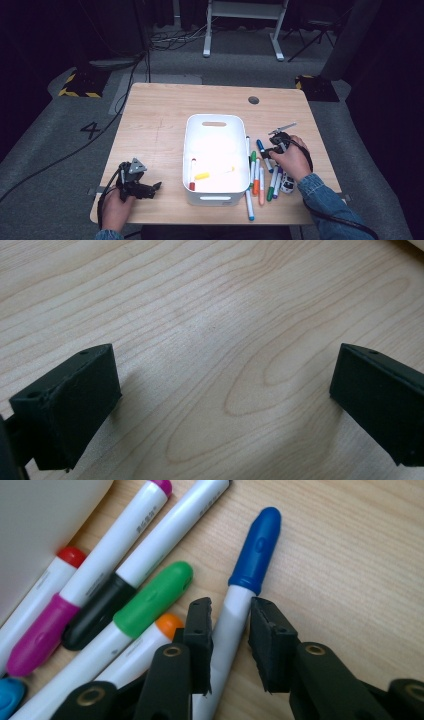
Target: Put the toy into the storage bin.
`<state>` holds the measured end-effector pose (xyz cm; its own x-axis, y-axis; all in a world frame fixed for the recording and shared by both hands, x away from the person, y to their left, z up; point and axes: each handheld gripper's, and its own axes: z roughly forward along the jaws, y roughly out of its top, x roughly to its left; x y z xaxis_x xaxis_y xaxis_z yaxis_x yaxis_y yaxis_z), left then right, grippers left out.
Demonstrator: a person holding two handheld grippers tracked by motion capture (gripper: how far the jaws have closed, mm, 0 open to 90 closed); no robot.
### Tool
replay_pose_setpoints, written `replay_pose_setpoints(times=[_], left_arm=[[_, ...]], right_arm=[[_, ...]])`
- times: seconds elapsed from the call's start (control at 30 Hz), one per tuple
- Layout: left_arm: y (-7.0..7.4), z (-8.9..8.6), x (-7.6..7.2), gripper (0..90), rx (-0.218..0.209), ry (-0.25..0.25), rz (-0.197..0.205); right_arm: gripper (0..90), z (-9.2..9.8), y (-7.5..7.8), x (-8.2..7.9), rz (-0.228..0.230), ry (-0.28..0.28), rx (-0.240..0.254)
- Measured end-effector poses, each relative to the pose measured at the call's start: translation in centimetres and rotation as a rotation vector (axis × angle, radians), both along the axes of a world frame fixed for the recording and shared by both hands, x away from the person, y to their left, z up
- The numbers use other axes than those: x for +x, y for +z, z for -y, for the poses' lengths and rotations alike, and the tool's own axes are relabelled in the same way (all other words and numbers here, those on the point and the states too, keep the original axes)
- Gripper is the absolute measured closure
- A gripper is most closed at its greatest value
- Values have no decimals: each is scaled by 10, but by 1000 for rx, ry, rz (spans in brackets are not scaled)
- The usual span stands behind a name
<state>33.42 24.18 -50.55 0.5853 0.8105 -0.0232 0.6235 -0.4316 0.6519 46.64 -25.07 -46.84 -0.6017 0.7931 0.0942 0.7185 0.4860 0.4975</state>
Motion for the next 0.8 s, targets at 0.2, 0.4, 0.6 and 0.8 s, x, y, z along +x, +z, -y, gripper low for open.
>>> replay_pose_setpoints(times=[0.2, 0.4, 0.6, 0.8], left_arm=[[0, 0, 0, 0, 0, 0, 0], [0, 0, 0, 0, 1, -2, 1], [0, 0, 0, 0, 0, 0, 0], [0, 0, 0, 0, 1, -2, 1]], right_arm=[[757, -5, -2, 9, 1, -11, -24], [768, -5, -2, 14, 3, -18, -58], [769, 2, 1, 13, 16, -23, -47], [769, 6, 15, 9, 33, -14, 4]])
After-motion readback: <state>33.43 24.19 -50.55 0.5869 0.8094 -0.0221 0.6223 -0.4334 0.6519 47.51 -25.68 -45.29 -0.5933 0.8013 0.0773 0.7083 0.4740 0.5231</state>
